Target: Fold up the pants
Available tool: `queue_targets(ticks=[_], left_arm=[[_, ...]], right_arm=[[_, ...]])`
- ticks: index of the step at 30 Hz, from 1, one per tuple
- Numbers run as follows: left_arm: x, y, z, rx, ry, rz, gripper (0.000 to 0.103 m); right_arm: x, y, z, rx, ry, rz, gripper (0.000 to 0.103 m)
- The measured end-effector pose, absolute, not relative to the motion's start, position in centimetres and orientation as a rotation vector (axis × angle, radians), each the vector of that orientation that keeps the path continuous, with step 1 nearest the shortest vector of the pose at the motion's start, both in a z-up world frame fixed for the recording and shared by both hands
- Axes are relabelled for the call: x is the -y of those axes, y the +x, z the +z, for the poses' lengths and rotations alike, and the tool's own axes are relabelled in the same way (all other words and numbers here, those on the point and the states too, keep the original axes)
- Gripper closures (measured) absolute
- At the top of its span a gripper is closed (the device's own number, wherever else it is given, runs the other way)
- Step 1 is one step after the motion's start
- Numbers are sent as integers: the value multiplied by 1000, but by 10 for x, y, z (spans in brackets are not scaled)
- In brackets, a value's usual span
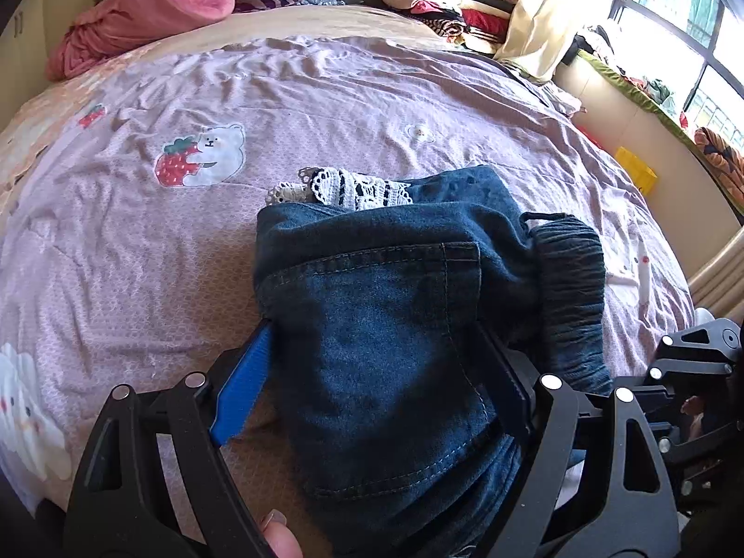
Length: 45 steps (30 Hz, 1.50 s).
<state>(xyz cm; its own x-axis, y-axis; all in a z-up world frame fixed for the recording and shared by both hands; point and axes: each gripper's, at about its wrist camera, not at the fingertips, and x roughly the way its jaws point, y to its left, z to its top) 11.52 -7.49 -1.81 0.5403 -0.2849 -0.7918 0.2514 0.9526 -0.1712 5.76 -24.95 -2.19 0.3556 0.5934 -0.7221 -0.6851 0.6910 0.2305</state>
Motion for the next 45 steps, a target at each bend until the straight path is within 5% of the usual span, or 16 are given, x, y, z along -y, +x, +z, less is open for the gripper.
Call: queue_targets(ticks=[12, 31, 45], left_arm=[[79, 115, -22, -938, -12, -314, 27], [76, 97, -2, -890, -9, -318, 27], [62, 85, -4, -873, 17, -264, 20]], right_arm=[[265, 54, -34, -921, -56, 772, 91], [281, 40, -5, -834, -9, 672, 43], [305, 68, -7, -840, 46, 519, 32]])
